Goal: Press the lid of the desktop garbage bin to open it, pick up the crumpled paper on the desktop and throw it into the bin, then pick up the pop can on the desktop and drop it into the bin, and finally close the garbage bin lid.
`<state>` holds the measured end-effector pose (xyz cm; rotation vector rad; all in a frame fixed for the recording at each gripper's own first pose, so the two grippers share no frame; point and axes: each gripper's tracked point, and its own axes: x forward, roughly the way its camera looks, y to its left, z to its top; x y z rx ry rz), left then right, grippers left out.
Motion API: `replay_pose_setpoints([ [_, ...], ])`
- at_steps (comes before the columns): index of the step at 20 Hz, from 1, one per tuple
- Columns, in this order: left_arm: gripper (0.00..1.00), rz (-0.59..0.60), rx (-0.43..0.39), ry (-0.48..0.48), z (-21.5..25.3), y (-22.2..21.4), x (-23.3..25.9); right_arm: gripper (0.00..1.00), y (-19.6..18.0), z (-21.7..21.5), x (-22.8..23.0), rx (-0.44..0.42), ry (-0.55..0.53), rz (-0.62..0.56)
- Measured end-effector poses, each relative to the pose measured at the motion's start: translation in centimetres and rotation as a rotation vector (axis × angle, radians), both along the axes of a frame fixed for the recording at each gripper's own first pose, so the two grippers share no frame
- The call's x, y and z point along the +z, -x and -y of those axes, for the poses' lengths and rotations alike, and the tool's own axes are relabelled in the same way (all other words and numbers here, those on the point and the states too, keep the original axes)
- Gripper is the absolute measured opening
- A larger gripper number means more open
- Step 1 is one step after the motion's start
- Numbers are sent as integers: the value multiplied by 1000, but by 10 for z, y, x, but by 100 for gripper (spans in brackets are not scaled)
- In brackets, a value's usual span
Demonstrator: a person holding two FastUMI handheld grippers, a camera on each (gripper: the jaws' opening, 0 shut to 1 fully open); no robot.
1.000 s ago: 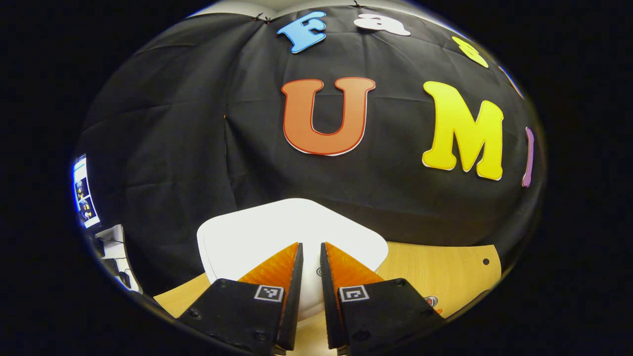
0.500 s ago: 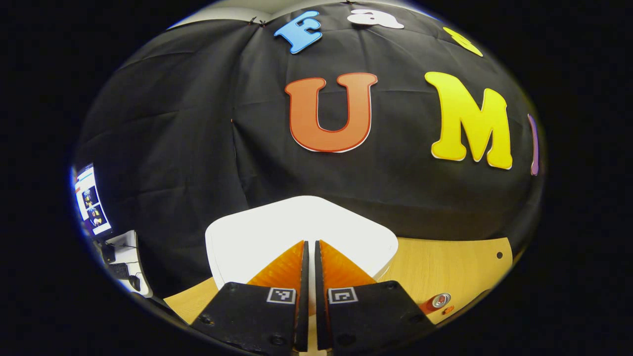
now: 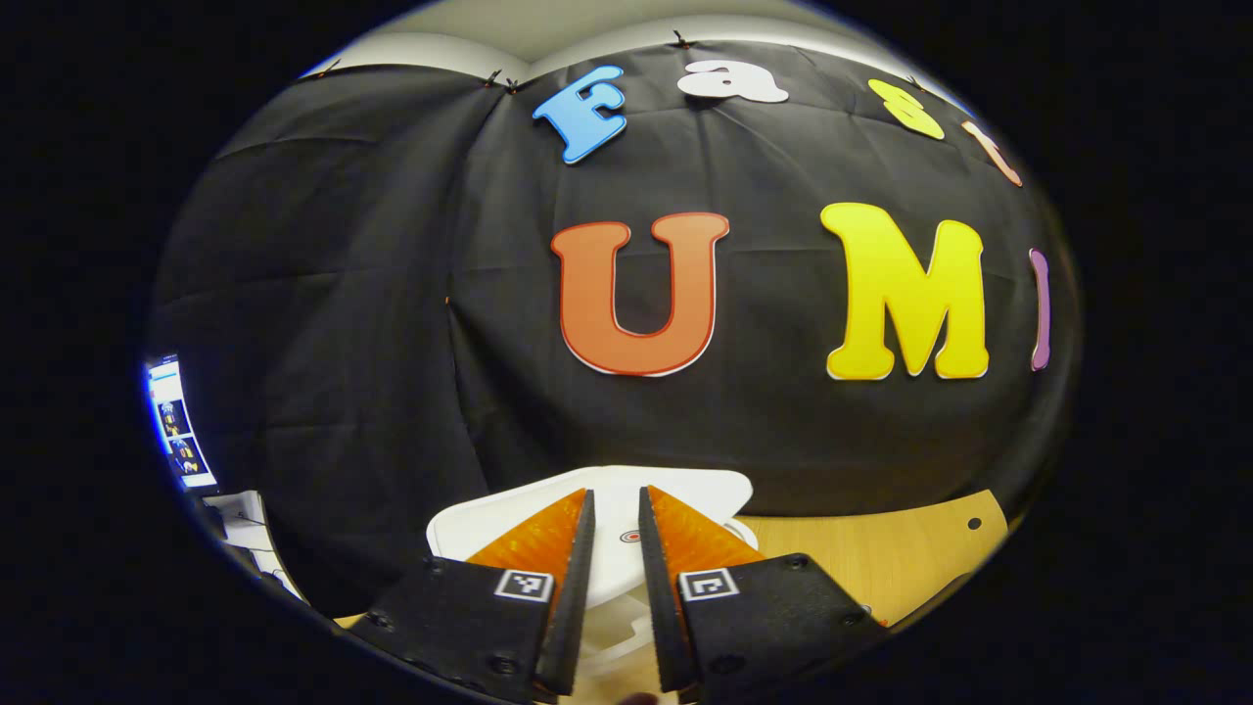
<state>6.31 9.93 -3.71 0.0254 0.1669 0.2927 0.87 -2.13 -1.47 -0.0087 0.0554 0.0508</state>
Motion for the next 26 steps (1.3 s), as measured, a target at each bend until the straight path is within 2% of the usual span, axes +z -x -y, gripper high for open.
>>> replay_pose_setpoints([
  [1, 49, 11, -7, -7, 1, -1, 5, 94, -1, 0, 2, -1, -5, 3],
  [2, 51, 25, -13, -14, 3, 1, 11, 94, -1, 0, 4, -1, -9, 7],
  [3, 71, 40, -23, -14, 6, 2, 18, 94, -1, 1, 7, -2, -10, 15],
  [5, 86, 77, -49, -26, 14, 5, 32, 94, 0, 2, 11, -4, -12, 28],
  [10, 90, 117, -103, -30, 34, 17, 49, 94, 1, 6, 9, -10, -21, 29],
  [11, 98, 122, -112, -22, 38, 19, 52, 94, 1, 7, 9, -10, -24, 28],
  [12, 90, 126, -119, -15, 40, 21, 54, 94, 3, 7, 7, -9, -25, 27],
  [15, 92, 128, -178, 12, 57, 28, 49, 94, 4, 10, -1, 0, -34, 17],
  [17, 98, 124, -204, 16, 63, 35, 44, 94, 6, 16, -5, -5, -30, 11],
  [21, 98, 119, -263, 20, 78, 48, 37, 94, 10, 23, -12, -10, -19, 4],
  [26, 98, 110, -347, 29, 106, 66, 25, 94, 21, 22, -32, 25, -28, -30],
])
